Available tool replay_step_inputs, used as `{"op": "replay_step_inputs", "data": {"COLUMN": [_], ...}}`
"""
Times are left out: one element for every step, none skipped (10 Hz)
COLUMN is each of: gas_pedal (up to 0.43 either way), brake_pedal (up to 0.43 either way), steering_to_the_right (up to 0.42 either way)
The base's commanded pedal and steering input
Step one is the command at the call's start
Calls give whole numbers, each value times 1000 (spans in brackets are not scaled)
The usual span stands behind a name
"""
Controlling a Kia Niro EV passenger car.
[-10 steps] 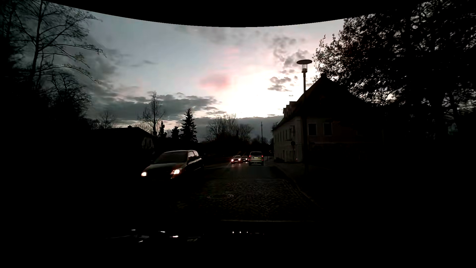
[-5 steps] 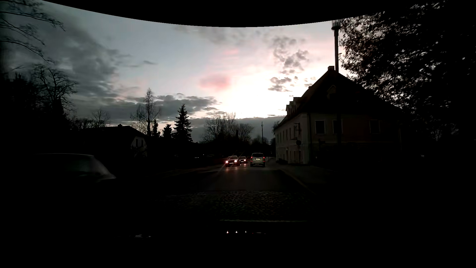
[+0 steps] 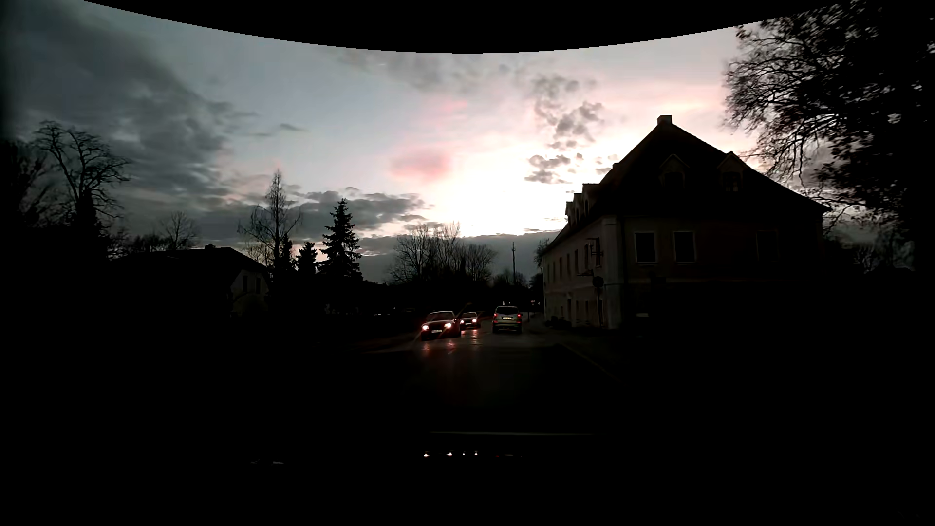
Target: Follow the waypoints while adhering to traffic rules and regulations
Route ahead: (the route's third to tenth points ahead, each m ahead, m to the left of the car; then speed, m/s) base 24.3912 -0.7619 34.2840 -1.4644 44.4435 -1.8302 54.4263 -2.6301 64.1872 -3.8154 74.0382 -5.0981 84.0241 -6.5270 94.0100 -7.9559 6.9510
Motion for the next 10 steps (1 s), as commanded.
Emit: {"op": "replay_step_inputs", "data": {"gas_pedal": [110, 110, 98, 98, 98, 98, 98, 98, 98, 98], "brake_pedal": [0, 0, 0, 0, 0, 0, 0, 0, 0, 0], "steering_to_the_right": [15, 20, 21, 21, 25, 24, 20, 19, 18, 17]}}
